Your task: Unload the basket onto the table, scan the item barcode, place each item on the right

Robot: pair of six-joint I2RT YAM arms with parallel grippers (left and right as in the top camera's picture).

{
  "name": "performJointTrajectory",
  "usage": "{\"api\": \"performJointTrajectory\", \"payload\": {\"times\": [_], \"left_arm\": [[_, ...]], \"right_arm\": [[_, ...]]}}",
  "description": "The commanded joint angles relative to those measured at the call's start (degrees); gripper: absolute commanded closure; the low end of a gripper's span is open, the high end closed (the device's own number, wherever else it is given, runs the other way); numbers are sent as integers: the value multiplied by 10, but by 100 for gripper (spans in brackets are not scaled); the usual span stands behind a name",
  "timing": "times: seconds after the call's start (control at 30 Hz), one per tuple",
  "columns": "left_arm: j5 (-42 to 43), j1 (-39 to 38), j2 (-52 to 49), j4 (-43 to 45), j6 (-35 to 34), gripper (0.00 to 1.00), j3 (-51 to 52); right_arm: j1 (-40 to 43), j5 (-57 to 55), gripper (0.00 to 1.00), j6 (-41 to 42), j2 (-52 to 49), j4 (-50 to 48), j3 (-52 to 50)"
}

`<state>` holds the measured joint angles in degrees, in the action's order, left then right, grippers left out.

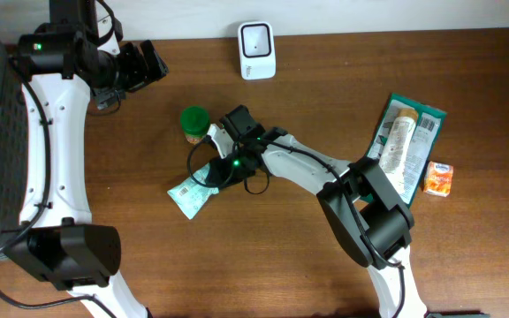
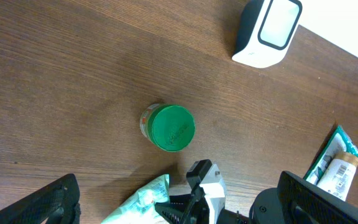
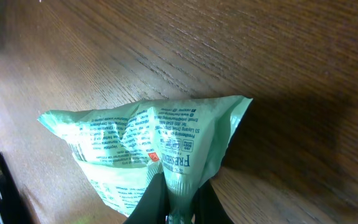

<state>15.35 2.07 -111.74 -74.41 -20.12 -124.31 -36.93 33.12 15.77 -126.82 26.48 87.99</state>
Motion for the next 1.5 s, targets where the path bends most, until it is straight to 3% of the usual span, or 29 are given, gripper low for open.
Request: {"api": "performJointTrajectory", "payload": {"times": [0.0,0.3,0.43,0.5,0.63,0.7,0.8,0.93,1.0,1.1,1.23,1.47], "left_arm": [[-3,1,9,-1,5,1,-5],[-3,1,9,-1,5,1,-5],[-3,1,9,-1,5,1,-5],[-3,1,9,-1,5,1,-5],[-3,1,9,-1,5,1,-5],[-3,1,9,-1,5,1,-5],[-3,1,9,-1,5,1,-5],[-3,1,9,-1,5,1,-5],[-3,1,9,-1,5,1,-5],[-3,1,9,-1,5,1,-5],[-3,1,9,-1,5,1,-5],[-3,1,9,-1,5,1,-5]], "right_arm": [[9,-29,96,-21,17,28,1],[127,-69,96,-33,165,184,1],[193,-94,96,64,167,240,-8],[202,-159,96,139,167,245,-36],[188,-171,94,165,167,238,-73],[182,-172,65,130,167,244,-77],[189,-171,58,18,168,278,-75],[228,-132,50,-62,168,318,-57],[265,-77,39,-126,168,343,-28],[284,-61,26,-156,164,340,-24],[279,-1,26,-170,110,331,-24],[280,48,42,-168,42,281,-25]]}}
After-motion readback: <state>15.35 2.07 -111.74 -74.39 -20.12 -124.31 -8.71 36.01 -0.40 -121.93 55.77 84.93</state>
